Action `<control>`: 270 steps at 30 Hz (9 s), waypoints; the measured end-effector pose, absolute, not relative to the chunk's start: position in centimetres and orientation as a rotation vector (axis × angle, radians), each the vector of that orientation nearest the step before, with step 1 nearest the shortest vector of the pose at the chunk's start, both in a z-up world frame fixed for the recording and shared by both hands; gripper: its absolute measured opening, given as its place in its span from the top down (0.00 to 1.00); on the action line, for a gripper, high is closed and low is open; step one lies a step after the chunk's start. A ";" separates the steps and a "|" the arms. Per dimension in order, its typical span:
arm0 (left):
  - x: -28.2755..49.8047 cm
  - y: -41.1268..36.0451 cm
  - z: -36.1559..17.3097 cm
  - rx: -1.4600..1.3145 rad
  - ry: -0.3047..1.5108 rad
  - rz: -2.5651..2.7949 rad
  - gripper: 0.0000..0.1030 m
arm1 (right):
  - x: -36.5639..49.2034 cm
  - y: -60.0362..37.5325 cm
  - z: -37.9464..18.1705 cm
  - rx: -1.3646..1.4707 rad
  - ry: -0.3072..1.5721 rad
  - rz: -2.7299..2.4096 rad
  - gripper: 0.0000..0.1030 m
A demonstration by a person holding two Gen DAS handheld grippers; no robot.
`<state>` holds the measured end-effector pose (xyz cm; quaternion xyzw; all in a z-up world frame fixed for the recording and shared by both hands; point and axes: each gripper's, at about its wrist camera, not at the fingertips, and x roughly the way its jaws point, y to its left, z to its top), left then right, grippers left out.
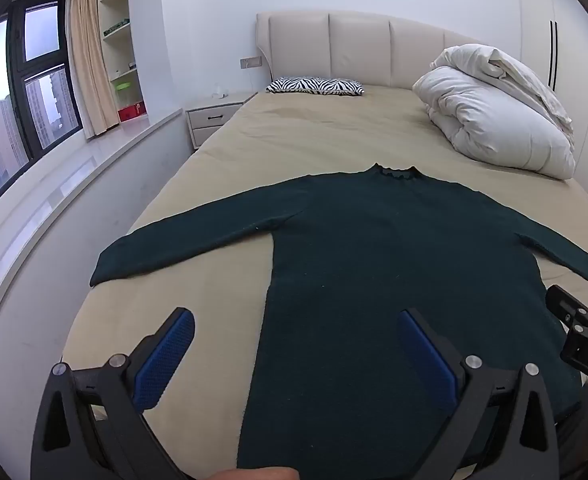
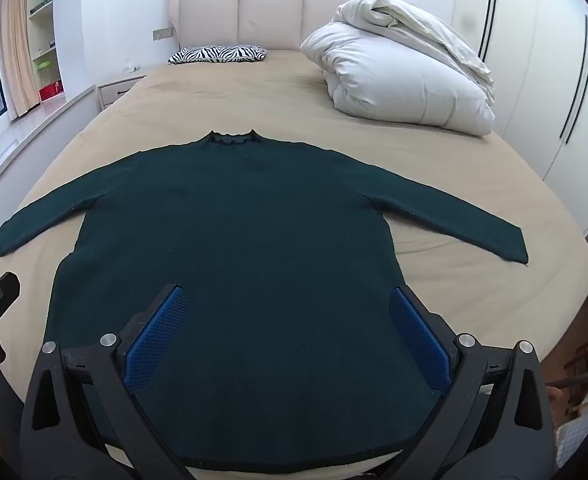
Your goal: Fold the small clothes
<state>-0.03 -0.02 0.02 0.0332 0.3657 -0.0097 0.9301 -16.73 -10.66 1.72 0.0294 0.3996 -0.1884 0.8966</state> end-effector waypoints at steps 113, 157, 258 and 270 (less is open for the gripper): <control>0.1 -0.9 -5.3 0.142 0.854 -0.018 0.00 | -18.2 -23.6 -2.1 0.260 0.833 -0.553 0.00; 11.7 2.1 -11.0 -0.193 1.137 -0.202 0.04 | -3.7 -41.6 -2.4 0.550 0.606 -0.261 0.91; 28.1 -5.0 -14.3 -0.375 0.917 -0.354 0.91 | 5.1 -47.2 -9.0 0.422 0.835 -0.380 0.95; 27.9 -4.7 -15.4 -0.387 0.911 -0.371 0.89 | 1.1 -47.7 -7.5 0.473 0.805 -0.396 0.66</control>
